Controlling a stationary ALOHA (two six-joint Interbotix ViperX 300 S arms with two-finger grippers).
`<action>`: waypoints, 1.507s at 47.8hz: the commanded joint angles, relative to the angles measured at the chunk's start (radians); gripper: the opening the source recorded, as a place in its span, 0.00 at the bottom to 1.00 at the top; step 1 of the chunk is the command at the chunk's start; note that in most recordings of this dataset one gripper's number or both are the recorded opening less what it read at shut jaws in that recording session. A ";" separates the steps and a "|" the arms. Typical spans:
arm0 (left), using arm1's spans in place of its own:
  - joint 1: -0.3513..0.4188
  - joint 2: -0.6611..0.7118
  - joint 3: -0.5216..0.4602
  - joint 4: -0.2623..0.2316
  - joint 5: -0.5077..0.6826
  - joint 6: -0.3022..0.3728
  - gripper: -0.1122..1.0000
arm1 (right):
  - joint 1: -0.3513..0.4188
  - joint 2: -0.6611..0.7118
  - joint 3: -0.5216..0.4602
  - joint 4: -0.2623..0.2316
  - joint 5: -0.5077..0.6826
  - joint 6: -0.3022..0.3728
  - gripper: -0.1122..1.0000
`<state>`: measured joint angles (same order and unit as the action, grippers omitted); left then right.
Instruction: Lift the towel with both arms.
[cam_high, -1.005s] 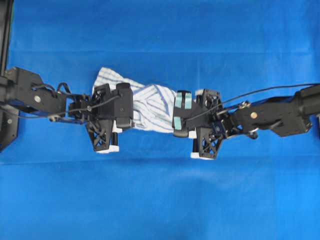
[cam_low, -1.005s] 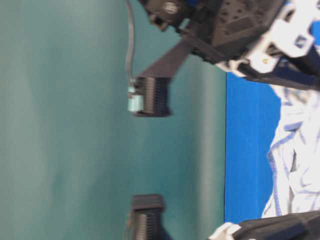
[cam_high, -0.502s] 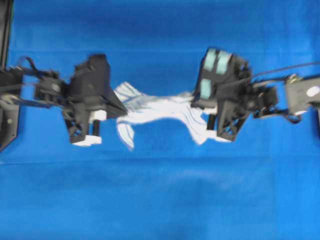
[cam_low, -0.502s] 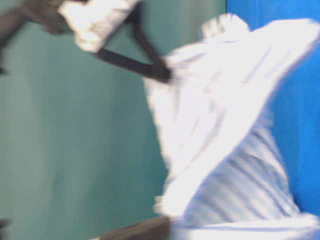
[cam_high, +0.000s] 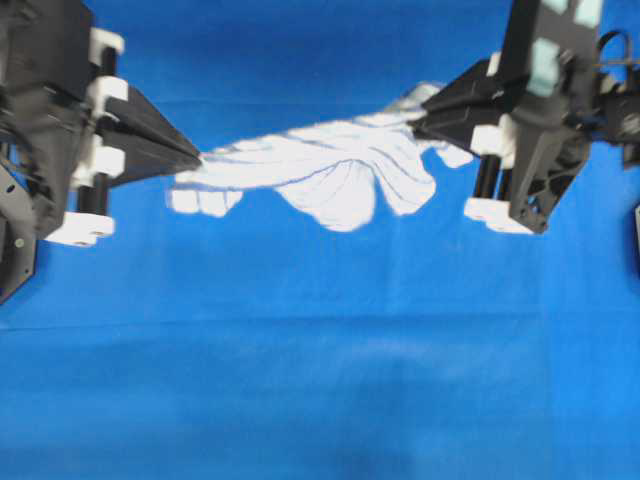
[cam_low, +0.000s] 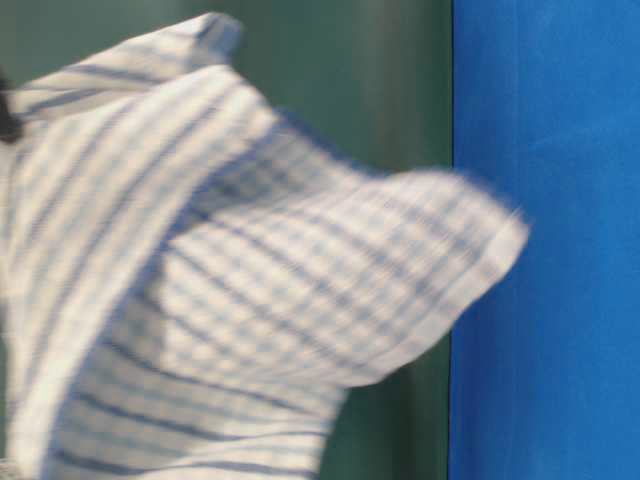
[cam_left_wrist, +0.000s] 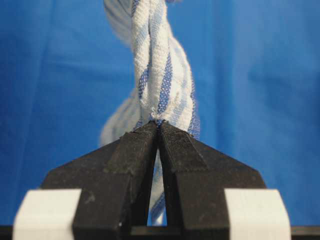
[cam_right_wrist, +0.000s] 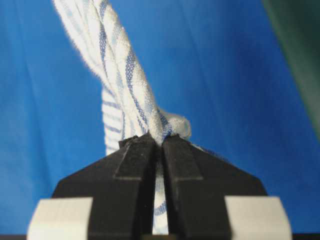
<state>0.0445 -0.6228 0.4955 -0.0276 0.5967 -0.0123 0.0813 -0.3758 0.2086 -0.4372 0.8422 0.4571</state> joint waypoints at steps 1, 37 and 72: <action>0.003 -0.025 -0.063 0.005 0.011 0.002 0.11 | 0.003 -0.018 -0.067 -0.006 0.021 -0.014 0.14; 0.003 -0.051 -0.123 0.006 0.028 0.011 0.11 | 0.011 -0.020 -0.163 0.002 0.054 -0.048 0.14; 0.003 -0.080 -0.092 0.006 -0.035 0.006 0.90 | 0.011 -0.018 -0.135 -0.006 0.092 -0.044 0.69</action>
<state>0.0445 -0.7072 0.4157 -0.0230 0.5737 -0.0046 0.0905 -0.3774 0.0798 -0.4372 0.9373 0.4111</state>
